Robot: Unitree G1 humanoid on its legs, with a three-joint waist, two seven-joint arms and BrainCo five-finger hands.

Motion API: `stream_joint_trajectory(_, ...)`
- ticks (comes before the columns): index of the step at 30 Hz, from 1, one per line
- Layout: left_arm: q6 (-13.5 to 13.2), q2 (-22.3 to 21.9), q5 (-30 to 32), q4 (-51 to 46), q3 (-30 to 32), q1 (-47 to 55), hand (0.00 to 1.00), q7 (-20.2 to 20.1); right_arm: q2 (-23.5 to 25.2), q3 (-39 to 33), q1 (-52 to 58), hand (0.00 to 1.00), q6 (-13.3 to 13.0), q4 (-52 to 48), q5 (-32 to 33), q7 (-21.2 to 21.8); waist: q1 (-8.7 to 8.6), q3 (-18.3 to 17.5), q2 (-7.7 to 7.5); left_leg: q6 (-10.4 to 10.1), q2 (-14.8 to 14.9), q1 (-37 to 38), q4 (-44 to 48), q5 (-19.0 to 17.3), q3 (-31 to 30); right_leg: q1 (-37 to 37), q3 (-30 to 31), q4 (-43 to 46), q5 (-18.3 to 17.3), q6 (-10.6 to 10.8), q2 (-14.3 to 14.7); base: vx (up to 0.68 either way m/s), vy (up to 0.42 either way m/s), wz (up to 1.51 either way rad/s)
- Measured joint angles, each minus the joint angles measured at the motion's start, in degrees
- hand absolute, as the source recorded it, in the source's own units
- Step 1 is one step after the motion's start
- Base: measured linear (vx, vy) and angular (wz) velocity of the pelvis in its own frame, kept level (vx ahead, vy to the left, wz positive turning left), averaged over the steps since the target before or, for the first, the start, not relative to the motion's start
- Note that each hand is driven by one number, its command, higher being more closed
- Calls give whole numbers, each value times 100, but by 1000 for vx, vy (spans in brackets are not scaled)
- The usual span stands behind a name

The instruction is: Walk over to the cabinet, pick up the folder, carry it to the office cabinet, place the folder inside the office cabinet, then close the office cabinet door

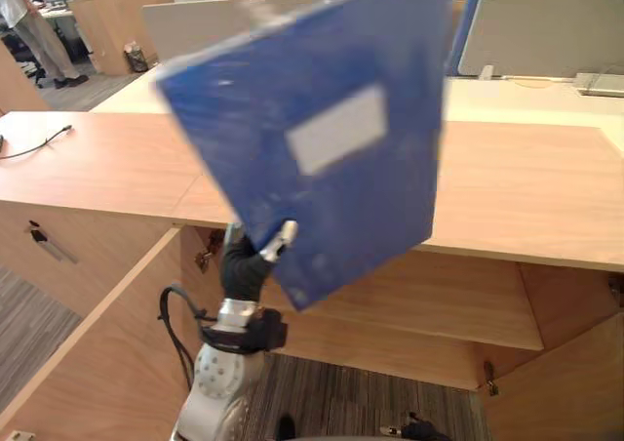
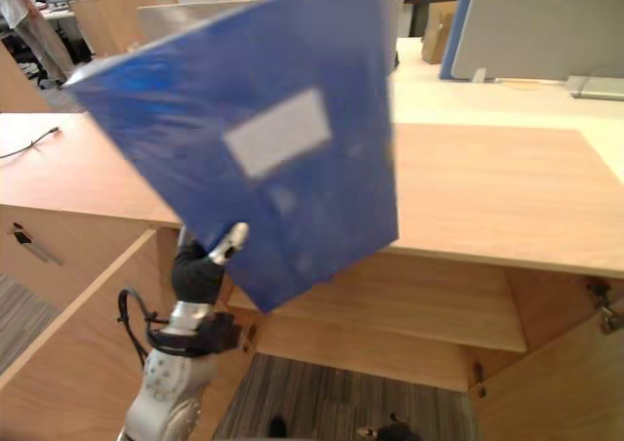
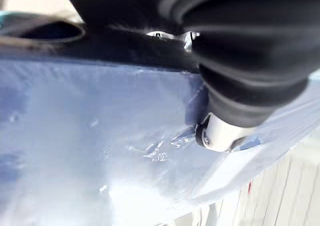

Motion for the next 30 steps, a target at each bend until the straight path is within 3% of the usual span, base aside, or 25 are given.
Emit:
stream_joint_trajectory(4, -54, -187, -1224, -2, 375, 621, 100, -220, 180, 7, 896, 0, -145, -2162, 858, -130, -131, 5, -10, 22, 93, 3, 4, -24, 301, -190, 333, 75, 49, -39, 9, -43, 25, -41)
stream_joint_trajectory(8, -51, -215, -1790, -3, 442, 1070, 100, -435, 541, 11, 1726, 0, -383, -4717, 956, -266, -258, 13, -27, 20, 162, 80, 4, -77, 572, -260, 628, 70, 109, -53, 21, -24, 21, -40)
stream_joint_trajectory(10, -29, -237, -1909, -24, 453, 1215, 100, -501, 765, 0, 2142, 0, -440, -6143, 803, -413, -325, 4, -53, 17, 185, 111, 15, -107, 692, -296, 755, 70, 128, -50, 24, -16, 14, -28)
stream_joint_trajectory(12, 25, -282, -1913, -150, 487, 1338, 100, -501, 884, 12, 2299, 0, -442, -6964, 675, -490, -377, 1, -53, 20, 197, 114, 23, -123, 756, -324, 816, 65, 143, -47, 25, 2, 16, -21)
stream_joint_trajectory(17, 126, -435, -1823, -441, 664, 1388, 100, -500, 963, -50, 2481, 0, -443, -9476, -407, -924, -405, -19, -81, 10, 226, 204, 26, -209, 1020, -355, 1096, 60, 190, -20, 19, 12, 19, -26)
stream_joint_trajectory(21, 145, -444, -1623, -440, 724, 1349, 100, -492, 897, 52, 2294, 0, -453, -10183, -837, -1170, -434, -70, -104, 3, 224, 203, 27, -220, 1036, -368, 1125, 59, 195, -18, 19, 6, 5, -7)
stream_joint_trajectory(25, 184, -439, -1423, -436, 790, 1241, 100, -486, 785, 356, 1253, 0, -514, -10251, -961, -1216, -431, -73, -109, -6, 242, 203, 26, -228, 1089, -423, 1214, 59, 208, -15, 50, -23, 9, -9)
stream_joint_trajectory(30, 205, -434, -1182, -310, 1232, 908, 100, -559, 437, 709, 135, 0, -781, -9971, -147, -538, -362, -81, -111, 5, 194, 201, 29, -218, 1079, -416, 1213, 67, 232, 3, 38, -7, 5, 0)
